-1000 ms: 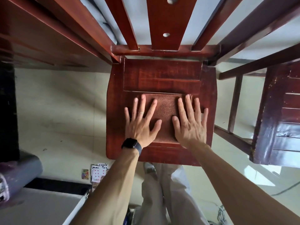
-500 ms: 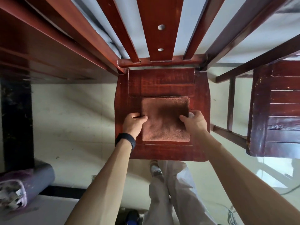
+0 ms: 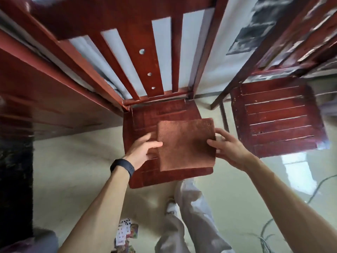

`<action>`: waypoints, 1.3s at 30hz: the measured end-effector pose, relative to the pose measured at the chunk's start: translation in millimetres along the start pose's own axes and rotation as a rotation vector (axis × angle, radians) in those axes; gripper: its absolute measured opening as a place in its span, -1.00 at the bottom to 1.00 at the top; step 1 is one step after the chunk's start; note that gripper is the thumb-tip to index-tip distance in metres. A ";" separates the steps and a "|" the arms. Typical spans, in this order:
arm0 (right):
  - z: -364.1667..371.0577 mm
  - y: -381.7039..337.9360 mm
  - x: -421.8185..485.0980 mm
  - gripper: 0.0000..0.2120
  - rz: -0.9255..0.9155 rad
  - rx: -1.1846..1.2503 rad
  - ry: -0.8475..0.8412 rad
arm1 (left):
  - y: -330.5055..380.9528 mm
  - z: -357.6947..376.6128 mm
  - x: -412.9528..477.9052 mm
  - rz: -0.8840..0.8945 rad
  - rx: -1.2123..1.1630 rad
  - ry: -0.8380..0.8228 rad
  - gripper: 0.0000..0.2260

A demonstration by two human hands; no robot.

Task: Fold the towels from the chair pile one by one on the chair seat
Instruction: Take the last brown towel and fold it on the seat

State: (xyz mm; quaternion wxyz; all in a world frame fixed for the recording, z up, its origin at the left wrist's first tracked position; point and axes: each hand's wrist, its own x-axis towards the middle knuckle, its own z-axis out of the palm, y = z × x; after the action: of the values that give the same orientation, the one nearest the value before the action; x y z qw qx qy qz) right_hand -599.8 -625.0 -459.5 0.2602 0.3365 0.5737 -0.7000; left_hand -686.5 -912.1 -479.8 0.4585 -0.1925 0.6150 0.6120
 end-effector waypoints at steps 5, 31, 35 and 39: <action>-14.8 -40.6 -147.2 -0.60 -0.186 0.064 0.100 | 63.4 64.0 -97.5 0.119 0.032 -0.103 -0.59; -381.3 15.3 -668.3 -0.47 -0.861 0.496 1.023 | 164.2 755.1 -337.1 0.414 0.687 -1.012 -0.57; -457.4 32.6 -712.3 -0.50 -0.885 0.530 1.114 | 147.0 860.6 -347.8 0.411 0.716 -1.088 -0.54; -528.2 50.7 -737.5 -0.55 -0.889 0.559 1.185 | 129.4 948.1 -342.6 0.400 0.753 -1.137 -0.52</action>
State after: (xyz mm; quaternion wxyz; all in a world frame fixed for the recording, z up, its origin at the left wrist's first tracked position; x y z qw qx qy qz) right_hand 0.0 -134.7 15.3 -0.4866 0.4455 0.5001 -0.5610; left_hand -305.4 -119.4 29.4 0.6226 0.4449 0.4738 0.4358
